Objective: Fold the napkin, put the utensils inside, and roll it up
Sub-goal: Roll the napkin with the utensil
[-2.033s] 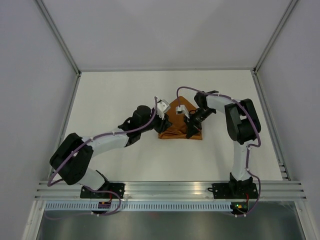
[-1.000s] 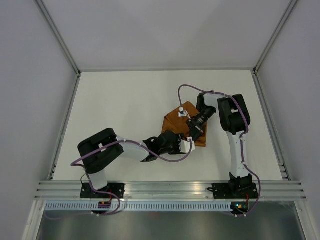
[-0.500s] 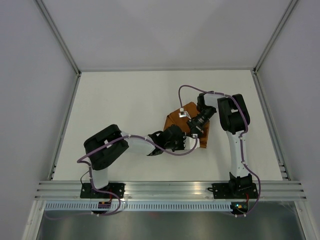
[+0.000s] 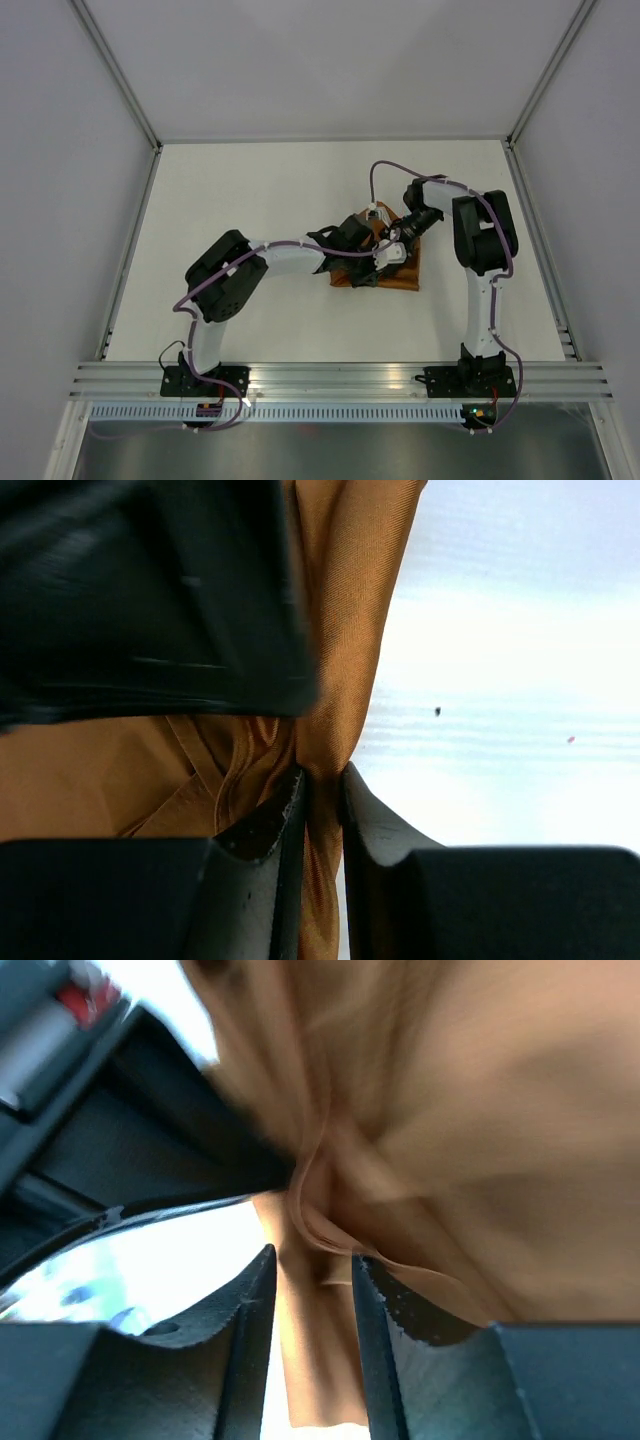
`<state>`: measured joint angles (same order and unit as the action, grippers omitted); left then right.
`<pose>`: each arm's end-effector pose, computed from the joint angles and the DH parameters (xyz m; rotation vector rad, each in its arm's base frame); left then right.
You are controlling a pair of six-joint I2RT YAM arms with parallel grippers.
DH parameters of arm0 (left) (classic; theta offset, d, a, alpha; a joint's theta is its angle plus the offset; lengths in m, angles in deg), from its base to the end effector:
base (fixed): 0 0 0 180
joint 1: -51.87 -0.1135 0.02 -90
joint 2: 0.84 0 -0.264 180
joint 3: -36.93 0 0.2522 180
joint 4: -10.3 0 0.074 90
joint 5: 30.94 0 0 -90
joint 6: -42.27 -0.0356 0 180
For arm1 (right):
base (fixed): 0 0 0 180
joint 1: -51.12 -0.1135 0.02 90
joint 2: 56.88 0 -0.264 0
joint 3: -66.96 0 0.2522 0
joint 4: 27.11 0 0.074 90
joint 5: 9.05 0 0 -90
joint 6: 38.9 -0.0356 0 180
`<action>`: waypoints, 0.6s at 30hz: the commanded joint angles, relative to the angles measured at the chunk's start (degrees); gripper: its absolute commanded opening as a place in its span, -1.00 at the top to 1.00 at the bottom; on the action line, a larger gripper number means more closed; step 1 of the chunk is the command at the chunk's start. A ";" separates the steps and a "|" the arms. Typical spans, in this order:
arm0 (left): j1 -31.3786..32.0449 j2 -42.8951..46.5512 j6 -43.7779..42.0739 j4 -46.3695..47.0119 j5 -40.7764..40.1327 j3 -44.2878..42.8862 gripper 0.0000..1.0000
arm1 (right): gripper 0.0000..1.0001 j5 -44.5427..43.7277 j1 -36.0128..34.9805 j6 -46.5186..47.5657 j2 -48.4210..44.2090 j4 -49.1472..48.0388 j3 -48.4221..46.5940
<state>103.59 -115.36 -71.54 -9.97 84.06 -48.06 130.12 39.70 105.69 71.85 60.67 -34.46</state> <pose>0.2469 -0.3371 0.1482 1.6660 1.8243 -0.7471 0.3554 0.0993 0.1156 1.2537 -2.4403 -1.3846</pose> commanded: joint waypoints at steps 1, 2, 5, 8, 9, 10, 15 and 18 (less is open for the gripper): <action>-0.13 -4.57 10.52 -12.11 8.93 -3.21 0.95 | 0.13 -2.06 2.71 -4.21 -7.24 -22.57 0.12; -0.39 -5.01 12.54 -13.00 10.67 -4.18 0.95 | 0.11 -1.97 4.20 -7.53 -8.48 -24.52 0.47; -1.10 -5.27 17.02 -14.41 12.96 -4.01 0.95 | 0.07 -1.10 7.10 -12.37 -12.70 -30.41 1.61; -2.06 -5.36 20.99 -15.82 16.56 -4.28 0.95 | 0.07 -0.31 9.91 -14.68 -16.31 -33.58 2.84; -2.85 -5.54 22.04 -16.26 17.45 -4.63 0.95 | 0.07 0.14 10.62 -14.86 -18.40 -34.20 3.54; -3.29 -6.58 23.19 -17.48 18.24 -5.93 0.95 | 0.07 0.40 10.98 -15.30 -19.73 -34.90 4.24; -3.91 -8.70 29.16 -21.70 21.24 -8.84 0.95 | 0.06 0.84 13.27 -13.03 -32.01 -36.84 12.05; -5.14 -10.98 33.47 -22.94 22.64 -10.69 0.95 | 0.06 2.42 13.27 -9.78 -36.86 -33.87 14.87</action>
<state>99.33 -123.21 -46.14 -26.73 104.84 -57.02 128.96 53.23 92.77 40.90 26.90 -21.76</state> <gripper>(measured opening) 0.211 0.471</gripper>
